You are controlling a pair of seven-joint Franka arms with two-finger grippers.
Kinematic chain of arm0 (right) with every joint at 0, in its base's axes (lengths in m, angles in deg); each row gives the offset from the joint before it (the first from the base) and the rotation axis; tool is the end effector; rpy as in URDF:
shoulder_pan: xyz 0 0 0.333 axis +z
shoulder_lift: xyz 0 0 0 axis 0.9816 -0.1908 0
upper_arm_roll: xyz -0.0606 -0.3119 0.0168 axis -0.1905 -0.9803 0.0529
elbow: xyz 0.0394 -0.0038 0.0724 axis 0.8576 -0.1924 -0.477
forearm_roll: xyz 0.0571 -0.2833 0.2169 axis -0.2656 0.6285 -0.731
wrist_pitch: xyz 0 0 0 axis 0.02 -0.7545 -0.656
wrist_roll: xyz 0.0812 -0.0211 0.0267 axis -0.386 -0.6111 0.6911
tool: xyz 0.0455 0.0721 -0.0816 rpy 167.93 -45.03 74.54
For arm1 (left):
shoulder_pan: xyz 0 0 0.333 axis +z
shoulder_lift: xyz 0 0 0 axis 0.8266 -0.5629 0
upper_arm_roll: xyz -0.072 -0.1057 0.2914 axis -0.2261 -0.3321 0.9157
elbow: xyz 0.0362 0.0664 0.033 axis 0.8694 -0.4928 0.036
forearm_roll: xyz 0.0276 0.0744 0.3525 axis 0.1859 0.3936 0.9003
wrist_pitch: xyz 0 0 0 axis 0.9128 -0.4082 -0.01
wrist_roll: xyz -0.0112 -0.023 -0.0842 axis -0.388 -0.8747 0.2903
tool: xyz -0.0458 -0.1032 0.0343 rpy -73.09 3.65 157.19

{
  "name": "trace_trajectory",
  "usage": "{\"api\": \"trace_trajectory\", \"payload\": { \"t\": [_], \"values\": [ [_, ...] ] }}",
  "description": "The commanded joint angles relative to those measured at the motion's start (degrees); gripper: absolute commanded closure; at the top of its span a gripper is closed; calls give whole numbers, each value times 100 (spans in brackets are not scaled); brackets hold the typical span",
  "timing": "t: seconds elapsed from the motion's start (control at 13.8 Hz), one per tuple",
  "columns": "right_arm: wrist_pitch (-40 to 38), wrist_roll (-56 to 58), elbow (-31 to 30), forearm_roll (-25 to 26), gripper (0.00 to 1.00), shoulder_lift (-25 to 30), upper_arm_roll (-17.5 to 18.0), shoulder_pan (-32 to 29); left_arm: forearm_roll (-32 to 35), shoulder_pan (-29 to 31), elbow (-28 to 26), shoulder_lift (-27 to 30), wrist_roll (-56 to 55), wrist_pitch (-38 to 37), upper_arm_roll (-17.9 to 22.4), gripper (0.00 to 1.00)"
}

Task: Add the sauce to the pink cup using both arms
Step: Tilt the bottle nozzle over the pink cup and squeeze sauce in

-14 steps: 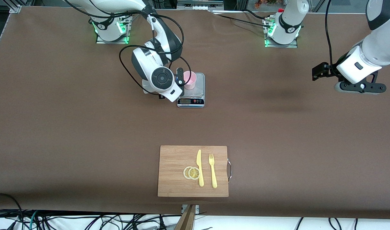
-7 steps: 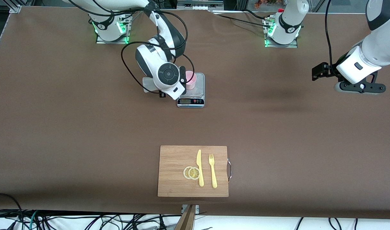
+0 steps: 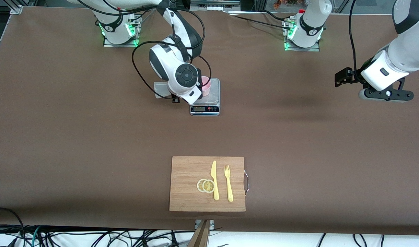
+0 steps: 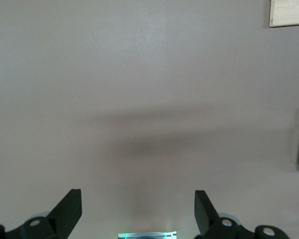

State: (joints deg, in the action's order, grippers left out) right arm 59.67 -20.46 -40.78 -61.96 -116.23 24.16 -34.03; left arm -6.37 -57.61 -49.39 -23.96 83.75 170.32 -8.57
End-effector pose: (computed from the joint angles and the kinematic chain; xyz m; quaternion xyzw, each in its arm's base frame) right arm 0.4502 0.3928 0.3052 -0.6463 -0.7315 0.2166 0.0136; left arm 0.5088 -0.0477 0.5461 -0.9959 0.0299 0.0850 0.0024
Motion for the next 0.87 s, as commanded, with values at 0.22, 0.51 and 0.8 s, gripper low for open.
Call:
{"api": "trace_trajectory", "payload": {
  "t": [0.22,0.51,0.8],
  "values": [
    [-329,-62,342,367,100,-132,-20,143,-64,37,2,9,122,-38,-17,1],
    [-356,-71,413,367,100,-167,-20,161,-64,37,2,18,113,-38,-17,1],
    [-356,-62,413,367,100,-167,-20,161,-144,37,2,9,122,-91,-17,1]
  ]
}}
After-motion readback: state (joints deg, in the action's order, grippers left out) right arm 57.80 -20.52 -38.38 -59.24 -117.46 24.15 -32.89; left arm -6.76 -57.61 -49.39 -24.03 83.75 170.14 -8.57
